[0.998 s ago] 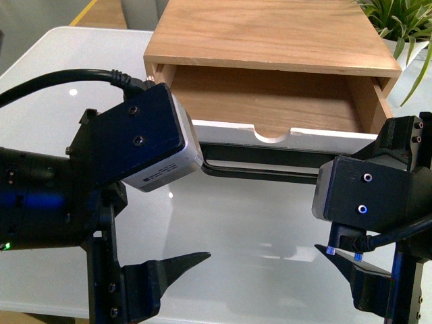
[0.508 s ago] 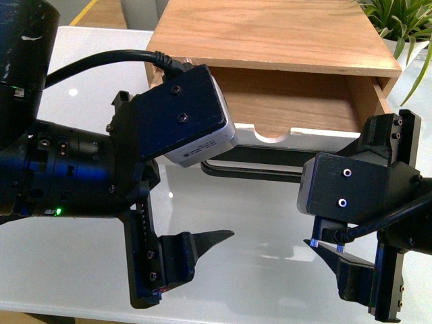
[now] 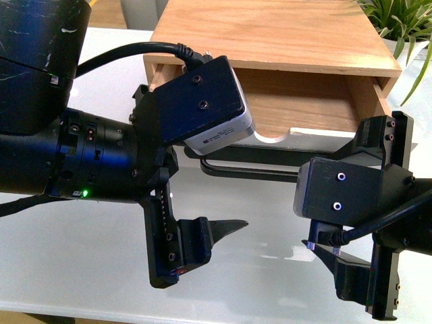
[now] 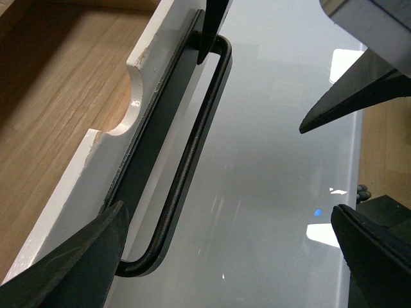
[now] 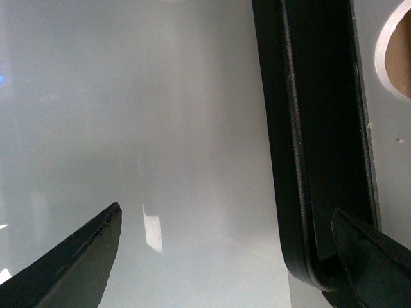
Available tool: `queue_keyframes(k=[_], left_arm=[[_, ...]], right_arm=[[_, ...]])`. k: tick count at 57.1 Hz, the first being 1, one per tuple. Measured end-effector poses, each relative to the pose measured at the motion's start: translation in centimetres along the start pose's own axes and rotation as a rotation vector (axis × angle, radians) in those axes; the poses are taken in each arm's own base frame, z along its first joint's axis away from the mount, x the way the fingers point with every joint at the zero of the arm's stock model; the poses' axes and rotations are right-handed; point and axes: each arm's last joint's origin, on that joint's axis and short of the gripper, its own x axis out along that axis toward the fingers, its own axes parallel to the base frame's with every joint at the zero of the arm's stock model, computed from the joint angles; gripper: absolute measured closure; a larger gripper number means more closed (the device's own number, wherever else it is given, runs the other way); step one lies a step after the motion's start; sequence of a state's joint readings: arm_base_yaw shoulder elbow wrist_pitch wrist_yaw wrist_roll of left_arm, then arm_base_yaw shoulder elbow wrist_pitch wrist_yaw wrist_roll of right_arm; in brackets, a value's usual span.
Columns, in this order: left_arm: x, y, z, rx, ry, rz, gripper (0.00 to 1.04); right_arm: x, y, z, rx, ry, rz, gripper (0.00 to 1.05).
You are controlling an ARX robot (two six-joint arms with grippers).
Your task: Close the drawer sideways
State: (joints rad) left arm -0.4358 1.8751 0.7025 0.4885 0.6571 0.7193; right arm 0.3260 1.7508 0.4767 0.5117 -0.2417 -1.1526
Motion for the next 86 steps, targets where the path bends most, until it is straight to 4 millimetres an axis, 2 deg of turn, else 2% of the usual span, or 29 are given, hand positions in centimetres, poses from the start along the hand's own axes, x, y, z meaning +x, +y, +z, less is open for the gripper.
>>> queue_keyframes(k=[30,53,86], left_arm=[[0.3,0.4,0.0,-0.033,-0.107,-0.067,0.09],[0.9,-0.3,-1.8,0.015,-0.07,-0.138,0.09],[2.0,1.6,-2.2,0.045,-0.031,-0.115,0.09]], right_arm=[[0.6,-0.2,-0.5,0.016,-0.01,0.001,0.09],[0.8,-0.4,-0.9,0.004,-0.018,0.012,0.09],[1.1,-0.5,-0.8,-0.026,-0.033,0.037,0.09]])
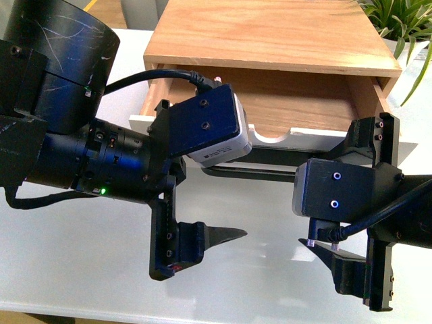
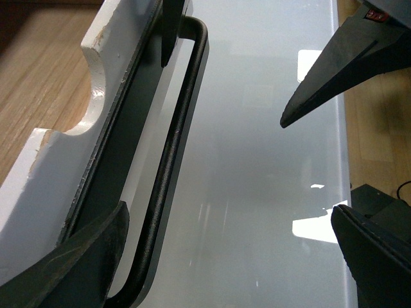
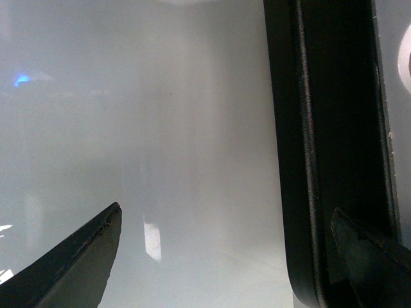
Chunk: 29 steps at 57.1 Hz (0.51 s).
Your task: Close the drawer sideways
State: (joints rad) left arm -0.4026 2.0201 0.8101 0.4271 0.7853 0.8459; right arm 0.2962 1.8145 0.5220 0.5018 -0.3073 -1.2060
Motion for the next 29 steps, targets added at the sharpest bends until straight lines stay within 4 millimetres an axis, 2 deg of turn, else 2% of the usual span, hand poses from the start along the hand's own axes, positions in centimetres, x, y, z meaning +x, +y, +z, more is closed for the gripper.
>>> queue_keyframes(k=[29], left_arm=[[0.63,0.35,-0.44,0.016,0.035,0.001,0.09]], right_arm=[[0.67,0.01,-0.1,-0.024,0.002,0.016,0.09]])
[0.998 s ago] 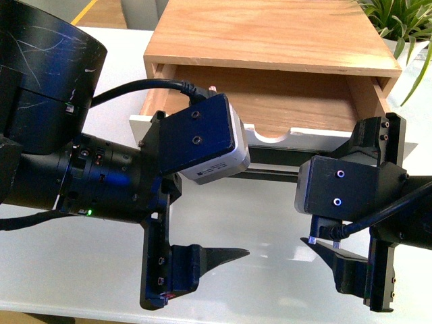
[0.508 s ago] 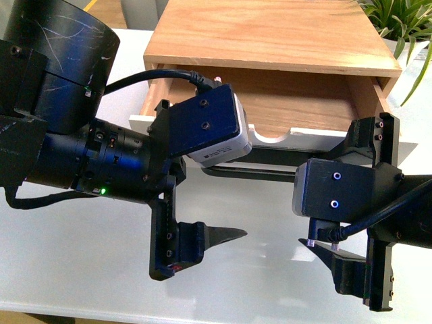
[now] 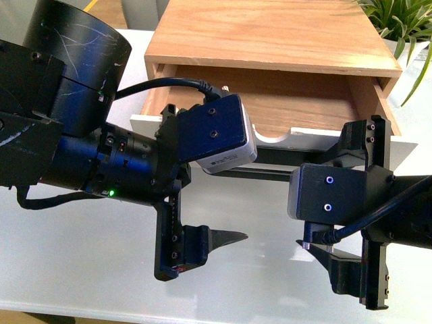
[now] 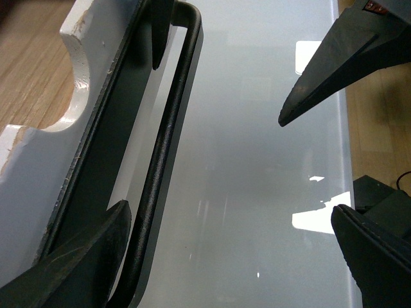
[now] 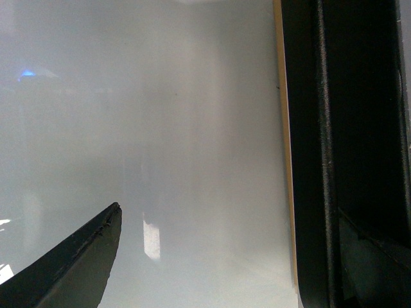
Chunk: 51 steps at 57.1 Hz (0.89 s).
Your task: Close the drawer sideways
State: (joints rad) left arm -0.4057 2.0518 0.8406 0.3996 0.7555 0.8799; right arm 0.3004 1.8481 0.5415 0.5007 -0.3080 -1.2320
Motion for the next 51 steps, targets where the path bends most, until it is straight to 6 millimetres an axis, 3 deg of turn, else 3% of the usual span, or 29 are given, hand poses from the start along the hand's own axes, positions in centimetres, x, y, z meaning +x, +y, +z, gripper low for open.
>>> queue_keyframes(k=[27,51], left_arm=[[1.0,0.6,0.2,0.001,0.014,0.032,0.09],[1.0,2.8,0.9,0.013,0.03,0.131,0.09]], right_arm=[[0.9,-0.8,-0.5,0.018,0.006,-0.008,0.09],[1.1,-3.1,-0.9,0.045,0.034,-0.093,0.09]])
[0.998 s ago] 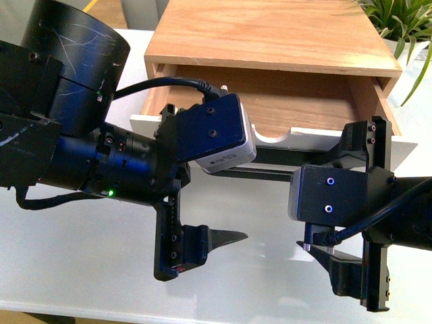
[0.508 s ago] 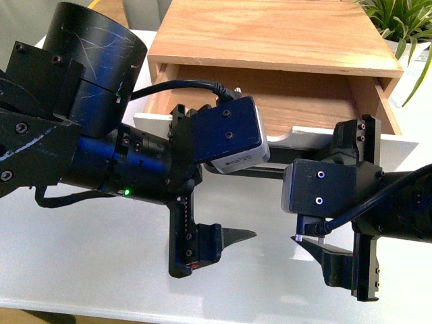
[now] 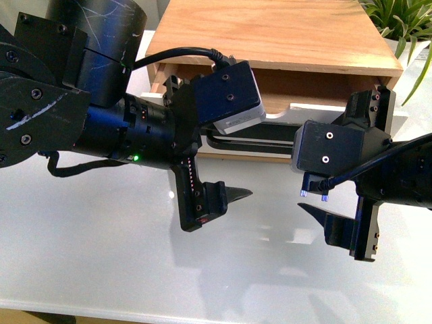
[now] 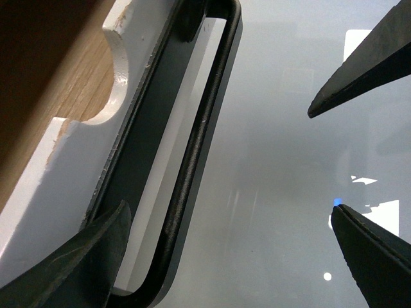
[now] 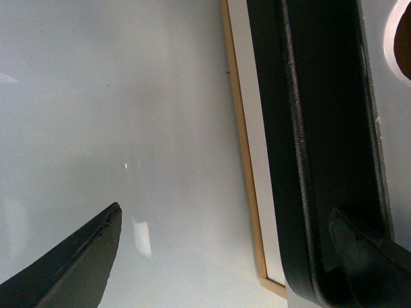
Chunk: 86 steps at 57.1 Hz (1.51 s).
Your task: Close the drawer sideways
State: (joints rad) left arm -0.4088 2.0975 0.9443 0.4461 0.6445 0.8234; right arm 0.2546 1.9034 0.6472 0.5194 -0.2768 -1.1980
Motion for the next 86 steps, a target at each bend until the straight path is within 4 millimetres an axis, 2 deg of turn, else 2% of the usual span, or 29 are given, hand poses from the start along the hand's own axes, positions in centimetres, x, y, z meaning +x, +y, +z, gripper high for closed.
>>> queue_keyframes(k=[30,59,86], left_arm=[[1.3,0.9,-0.4,-0.003,0.015,0.012,0.09],[3.3,3.9,0.0,0.037,0.049,0.113,0.09],[3.8,4.9,0.1,0.048,0.085,0.172,0.09]], right_arm=[[1.4,-0.6,-0.3,-0.001,0.007,-0.016,0.09],[3.1,-3.3,-1.2,0.004,0.048,-0.117,0.09],[4.1,-4.2,-1.5,0.016,0.077,-0.172,0.09]])
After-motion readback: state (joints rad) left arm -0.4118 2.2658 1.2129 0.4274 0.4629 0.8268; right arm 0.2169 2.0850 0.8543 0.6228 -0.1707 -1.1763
